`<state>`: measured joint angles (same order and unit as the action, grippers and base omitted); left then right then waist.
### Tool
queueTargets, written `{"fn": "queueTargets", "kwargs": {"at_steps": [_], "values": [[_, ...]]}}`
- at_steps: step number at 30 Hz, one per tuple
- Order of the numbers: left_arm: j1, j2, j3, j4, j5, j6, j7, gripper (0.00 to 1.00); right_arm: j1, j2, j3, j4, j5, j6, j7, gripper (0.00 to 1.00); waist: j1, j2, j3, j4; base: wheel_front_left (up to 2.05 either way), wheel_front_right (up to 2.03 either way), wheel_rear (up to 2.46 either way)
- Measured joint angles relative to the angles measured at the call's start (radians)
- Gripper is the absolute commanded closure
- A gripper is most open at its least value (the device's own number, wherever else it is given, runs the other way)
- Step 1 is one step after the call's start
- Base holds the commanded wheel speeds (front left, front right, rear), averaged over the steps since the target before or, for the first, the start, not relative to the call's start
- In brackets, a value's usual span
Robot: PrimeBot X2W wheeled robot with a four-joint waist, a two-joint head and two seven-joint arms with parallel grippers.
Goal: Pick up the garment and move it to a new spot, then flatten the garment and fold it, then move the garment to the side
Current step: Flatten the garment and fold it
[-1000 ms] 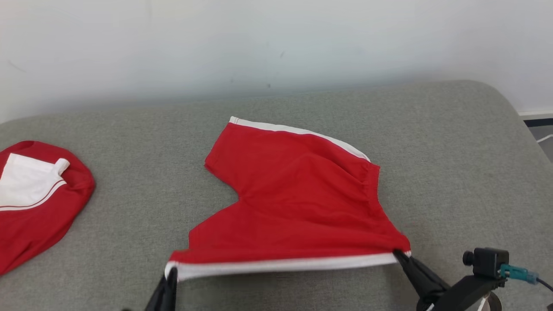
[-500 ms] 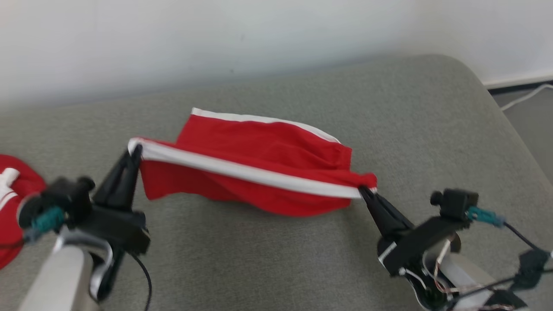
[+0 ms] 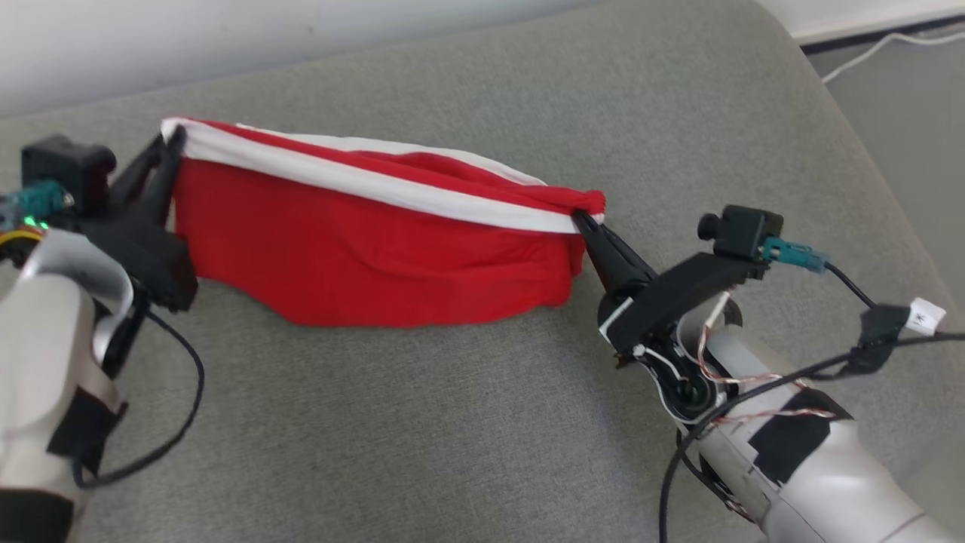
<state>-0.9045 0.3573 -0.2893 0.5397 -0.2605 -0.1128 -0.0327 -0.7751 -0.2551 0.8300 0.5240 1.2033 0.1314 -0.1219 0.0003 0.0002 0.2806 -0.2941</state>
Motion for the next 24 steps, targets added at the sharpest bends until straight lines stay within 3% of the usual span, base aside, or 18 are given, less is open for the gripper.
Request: {"fn": "queueTargets", "kwargs": {"at_steps": [14,24], "values": [[-0.244,0.017,-0.078,0.309,0.021,-0.015,-0.023,1.0,-0.142,0.11,0.05,0.134,0.102,0.0,-0.021,1.0,-0.0001,0.0,0.096,-0.087,0.0,0.0,0.0],[-0.313,0.007,-0.109,0.439,0.022,-0.016,-0.105,1.0,-0.227,0.142,0.092,0.217,0.118,0.0,-0.065,1.0,-0.0002,0.0,0.134,-0.113,0.0,0.0,0.0]]}}
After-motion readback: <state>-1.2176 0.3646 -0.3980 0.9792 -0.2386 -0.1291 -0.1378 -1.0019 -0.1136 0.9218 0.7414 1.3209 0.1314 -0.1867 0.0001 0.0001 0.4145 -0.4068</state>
